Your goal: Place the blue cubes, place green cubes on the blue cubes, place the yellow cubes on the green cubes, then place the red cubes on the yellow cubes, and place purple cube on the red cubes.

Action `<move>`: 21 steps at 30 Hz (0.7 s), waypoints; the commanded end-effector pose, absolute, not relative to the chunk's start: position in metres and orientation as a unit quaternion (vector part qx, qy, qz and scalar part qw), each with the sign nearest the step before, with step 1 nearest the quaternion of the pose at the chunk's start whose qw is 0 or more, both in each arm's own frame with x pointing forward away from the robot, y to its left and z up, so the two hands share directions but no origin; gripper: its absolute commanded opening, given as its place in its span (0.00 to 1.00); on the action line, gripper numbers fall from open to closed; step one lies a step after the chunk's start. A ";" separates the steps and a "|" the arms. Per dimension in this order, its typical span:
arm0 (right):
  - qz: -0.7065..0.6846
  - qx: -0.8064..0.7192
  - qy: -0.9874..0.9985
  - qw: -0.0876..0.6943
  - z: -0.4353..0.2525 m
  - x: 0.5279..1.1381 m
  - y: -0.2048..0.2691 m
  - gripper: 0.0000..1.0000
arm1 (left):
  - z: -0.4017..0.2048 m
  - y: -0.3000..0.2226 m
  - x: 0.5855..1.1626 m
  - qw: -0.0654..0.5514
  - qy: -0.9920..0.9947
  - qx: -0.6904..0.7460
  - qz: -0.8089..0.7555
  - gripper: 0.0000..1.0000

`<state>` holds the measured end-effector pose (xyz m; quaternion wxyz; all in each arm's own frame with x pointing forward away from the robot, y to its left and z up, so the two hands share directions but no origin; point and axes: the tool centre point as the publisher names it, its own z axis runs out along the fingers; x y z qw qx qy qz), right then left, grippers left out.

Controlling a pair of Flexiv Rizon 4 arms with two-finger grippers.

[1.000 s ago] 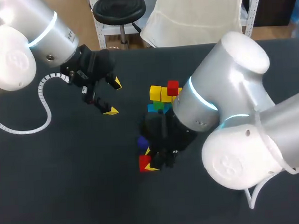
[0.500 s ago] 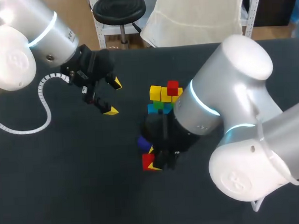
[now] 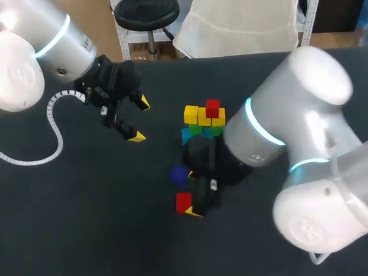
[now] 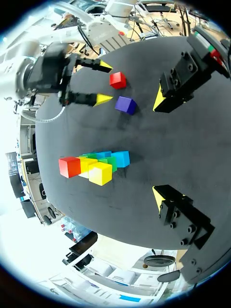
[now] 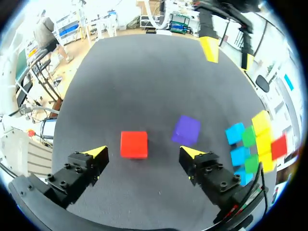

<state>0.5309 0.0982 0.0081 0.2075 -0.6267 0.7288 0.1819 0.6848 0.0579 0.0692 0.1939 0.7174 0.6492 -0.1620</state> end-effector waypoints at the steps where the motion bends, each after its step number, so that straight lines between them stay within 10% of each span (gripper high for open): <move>1: 0.259 -0.611 0.712 0.231 0.025 0.537 0.048 1.00 | 0.069 0.058 0.686 0.194 0.648 0.718 -0.163 1.00; 21: 0.295 -0.567 0.716 0.281 0.056 0.577 -0.088 1.00 | 0.069 0.058 0.686 0.194 0.648 0.718 -0.163 1.00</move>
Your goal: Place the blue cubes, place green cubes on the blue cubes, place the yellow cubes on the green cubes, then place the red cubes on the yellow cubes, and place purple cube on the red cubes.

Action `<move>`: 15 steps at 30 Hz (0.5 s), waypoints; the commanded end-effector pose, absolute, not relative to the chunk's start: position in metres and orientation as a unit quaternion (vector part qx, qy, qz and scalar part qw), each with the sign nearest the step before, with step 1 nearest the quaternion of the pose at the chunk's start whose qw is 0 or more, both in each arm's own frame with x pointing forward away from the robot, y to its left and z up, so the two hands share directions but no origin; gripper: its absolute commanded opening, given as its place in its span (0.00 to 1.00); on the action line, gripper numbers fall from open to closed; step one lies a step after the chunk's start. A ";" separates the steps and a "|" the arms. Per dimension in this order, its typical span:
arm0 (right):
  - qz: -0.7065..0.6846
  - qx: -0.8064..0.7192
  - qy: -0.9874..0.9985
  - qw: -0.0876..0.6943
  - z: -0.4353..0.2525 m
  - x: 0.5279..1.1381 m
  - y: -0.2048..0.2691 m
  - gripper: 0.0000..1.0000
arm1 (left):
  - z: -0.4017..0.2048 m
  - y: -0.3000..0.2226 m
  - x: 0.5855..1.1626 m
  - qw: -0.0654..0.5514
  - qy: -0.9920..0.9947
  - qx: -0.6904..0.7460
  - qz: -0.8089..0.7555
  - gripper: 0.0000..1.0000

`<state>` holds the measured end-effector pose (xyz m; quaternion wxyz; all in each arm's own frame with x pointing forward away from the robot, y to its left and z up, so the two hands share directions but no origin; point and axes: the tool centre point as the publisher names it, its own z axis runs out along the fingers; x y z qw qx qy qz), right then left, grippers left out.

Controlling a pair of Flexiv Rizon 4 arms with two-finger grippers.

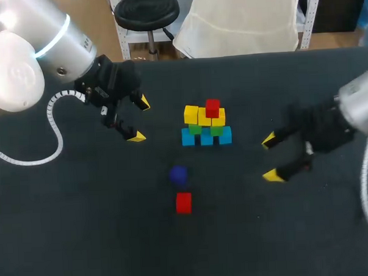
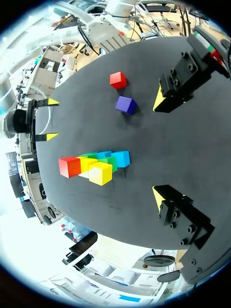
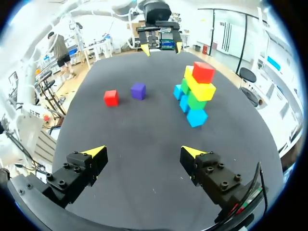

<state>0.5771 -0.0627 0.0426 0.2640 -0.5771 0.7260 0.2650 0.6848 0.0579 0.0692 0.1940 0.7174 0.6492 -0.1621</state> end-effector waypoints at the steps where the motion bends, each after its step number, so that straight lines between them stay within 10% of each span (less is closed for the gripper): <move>1: 0.296 -0.562 0.717 0.286 0.056 0.579 -0.092 1.00 | 0.069 0.058 0.686 0.194 0.648 0.718 -0.163 1.00; 15: 0.298 -0.534 0.731 0.303 0.053 0.590 -0.110 1.00 | 0.069 0.058 0.686 0.194 0.648 0.718 -0.163 1.00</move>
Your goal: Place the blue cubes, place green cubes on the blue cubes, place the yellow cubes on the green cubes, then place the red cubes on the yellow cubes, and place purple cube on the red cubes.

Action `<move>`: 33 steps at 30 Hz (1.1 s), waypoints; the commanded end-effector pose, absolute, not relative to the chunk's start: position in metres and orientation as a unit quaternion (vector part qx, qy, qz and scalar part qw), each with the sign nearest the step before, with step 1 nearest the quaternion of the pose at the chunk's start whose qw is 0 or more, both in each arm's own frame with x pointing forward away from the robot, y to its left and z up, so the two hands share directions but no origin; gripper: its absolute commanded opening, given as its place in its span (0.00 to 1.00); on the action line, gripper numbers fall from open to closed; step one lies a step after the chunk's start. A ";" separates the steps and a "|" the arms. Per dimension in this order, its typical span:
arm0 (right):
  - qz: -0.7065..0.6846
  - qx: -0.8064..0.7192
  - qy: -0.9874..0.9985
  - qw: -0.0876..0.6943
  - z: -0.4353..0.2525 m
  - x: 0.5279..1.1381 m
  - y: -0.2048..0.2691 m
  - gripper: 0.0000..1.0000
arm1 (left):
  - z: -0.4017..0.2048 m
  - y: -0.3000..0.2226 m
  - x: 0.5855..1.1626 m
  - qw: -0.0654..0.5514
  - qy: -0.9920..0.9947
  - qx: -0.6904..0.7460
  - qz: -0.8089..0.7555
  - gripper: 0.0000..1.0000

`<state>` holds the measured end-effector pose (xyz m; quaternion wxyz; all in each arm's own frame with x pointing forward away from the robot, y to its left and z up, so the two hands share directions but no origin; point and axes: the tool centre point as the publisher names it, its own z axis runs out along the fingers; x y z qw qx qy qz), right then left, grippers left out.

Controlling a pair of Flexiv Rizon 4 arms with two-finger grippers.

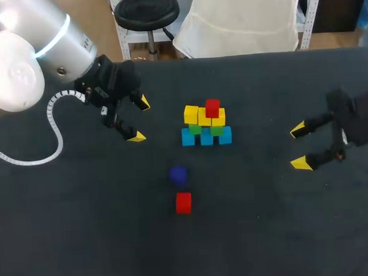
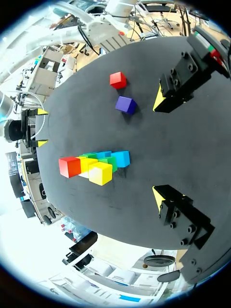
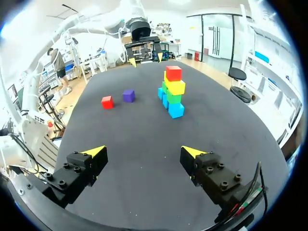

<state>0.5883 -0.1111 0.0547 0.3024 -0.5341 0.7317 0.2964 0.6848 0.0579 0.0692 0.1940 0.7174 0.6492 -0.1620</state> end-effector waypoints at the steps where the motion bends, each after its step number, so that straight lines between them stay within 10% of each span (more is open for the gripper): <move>1: 0.298 -0.534 0.731 0.303 0.053 0.590 -0.110 1.00 | 0.069 0.058 0.686 0.194 0.648 0.718 -0.163 1.00; 33: 0.298 -0.534 0.731 0.303 0.053 0.590 -0.110 1.00 | 0.047 0.040 0.540 0.198 0.620 0.729 -0.209 1.00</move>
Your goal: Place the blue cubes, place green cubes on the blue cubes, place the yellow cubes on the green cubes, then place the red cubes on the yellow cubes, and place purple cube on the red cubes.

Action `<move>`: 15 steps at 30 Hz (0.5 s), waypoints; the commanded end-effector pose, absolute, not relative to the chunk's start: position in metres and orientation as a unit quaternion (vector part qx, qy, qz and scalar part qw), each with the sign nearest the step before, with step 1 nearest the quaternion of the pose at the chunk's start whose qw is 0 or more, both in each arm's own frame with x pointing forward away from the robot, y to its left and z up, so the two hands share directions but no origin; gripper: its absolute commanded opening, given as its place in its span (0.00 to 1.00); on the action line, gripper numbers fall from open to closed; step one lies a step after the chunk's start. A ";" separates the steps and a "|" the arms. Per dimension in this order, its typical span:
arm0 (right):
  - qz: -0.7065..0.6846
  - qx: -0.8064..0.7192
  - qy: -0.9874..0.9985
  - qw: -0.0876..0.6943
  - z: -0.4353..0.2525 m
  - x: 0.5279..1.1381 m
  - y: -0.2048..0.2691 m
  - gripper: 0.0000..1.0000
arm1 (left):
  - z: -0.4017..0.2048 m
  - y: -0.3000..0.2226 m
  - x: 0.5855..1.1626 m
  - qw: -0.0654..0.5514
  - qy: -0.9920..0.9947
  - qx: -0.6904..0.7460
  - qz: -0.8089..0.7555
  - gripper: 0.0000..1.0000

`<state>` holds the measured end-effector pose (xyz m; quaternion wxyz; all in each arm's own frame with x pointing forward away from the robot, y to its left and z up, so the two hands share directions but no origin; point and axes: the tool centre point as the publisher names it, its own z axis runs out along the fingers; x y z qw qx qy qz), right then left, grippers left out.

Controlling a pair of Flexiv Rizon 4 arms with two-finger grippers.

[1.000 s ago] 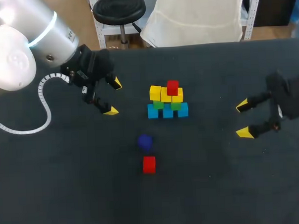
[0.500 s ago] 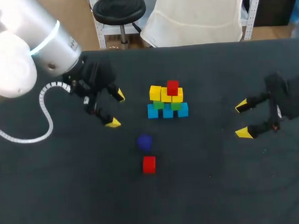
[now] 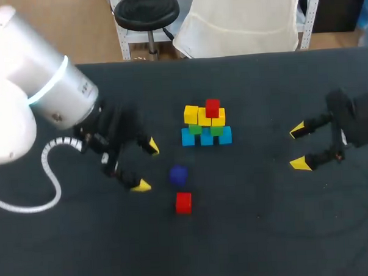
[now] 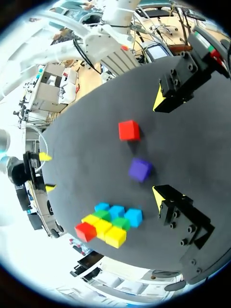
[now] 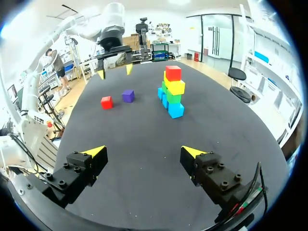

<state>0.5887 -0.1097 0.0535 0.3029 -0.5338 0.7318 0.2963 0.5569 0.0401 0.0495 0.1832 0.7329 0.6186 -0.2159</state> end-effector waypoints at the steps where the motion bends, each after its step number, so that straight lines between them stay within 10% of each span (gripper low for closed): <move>1: 0.298 -0.534 0.731 0.303 0.053 0.590 -0.110 1.00 | 0.046 0.038 0.537 0.197 0.618 0.731 -0.213 1.00; 15: 0.298 -0.534 0.731 0.303 0.053 0.590 -0.110 1.00 | 0.040 0.002 0.515 0.168 0.608 0.732 -0.256 1.00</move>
